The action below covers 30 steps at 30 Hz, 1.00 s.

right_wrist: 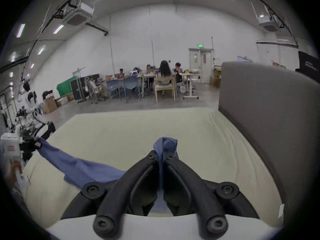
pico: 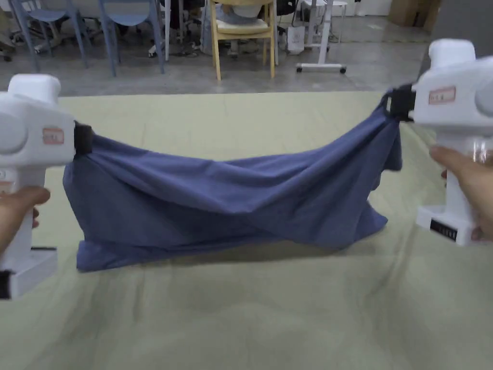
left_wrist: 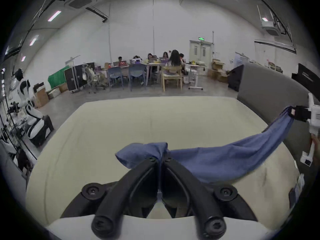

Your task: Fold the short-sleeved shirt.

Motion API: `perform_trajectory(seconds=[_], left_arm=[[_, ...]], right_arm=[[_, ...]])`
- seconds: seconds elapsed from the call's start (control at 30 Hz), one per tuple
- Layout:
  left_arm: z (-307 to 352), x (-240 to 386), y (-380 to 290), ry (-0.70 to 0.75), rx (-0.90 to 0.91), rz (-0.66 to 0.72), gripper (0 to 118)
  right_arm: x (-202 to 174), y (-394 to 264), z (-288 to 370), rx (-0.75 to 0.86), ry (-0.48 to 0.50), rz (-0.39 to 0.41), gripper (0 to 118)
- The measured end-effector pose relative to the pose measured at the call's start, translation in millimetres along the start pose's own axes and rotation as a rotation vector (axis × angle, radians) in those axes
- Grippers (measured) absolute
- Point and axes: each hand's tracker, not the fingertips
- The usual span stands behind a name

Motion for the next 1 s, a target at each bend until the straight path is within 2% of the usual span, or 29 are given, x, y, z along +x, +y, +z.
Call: perform_trajectory(seconds=[0.2, 0.37, 0.57, 0.67, 0.8, 0.87, 0.9, 0.93, 0.97, 1.0], left_arm=[[78, 3, -115, -0.081, -0.082, 0.026, 0], [160, 6, -193, -0.069, -0.130, 0.016, 0], [226, 14, -264, -0.015, -0.240, -0.039, 0], [238, 10, -287, -0.021, -0.296, -0.021, 0], [237, 17, -299, 0.002, -0.380, -0.063, 0], [231, 20, -301, 0.001, -0.398, -0.047, 0], [222, 16, -308, 0.005, -0.413, -0.046, 7], [217, 17, -308, 0.007, -0.430, -0.042, 42], [214, 17, -308, 0.022, -0.456, -0.027, 73], [212, 16, -307, 0.038, -0.494, -0.012, 82]], right_arm=[[14, -129, 90, -0.118, 0.026, 0.033, 5], [22, -219, 186, -0.176, 0.017, -0.062, 5], [21, -287, 279, -0.225, 0.004, -0.119, 5], [23, -310, 308, -0.271, -0.005, -0.138, 5], [31, -326, 305, -0.323, -0.011, -0.156, 5], [26, -323, 296, -0.338, -0.022, -0.128, 5], [22, -319, 291, -0.341, -0.028, -0.099, 6], [20, -315, 285, -0.350, -0.031, -0.084, 29], [18, -310, 279, -0.374, -0.031, -0.084, 70], [18, -305, 275, -0.388, -0.052, -0.081, 93]])
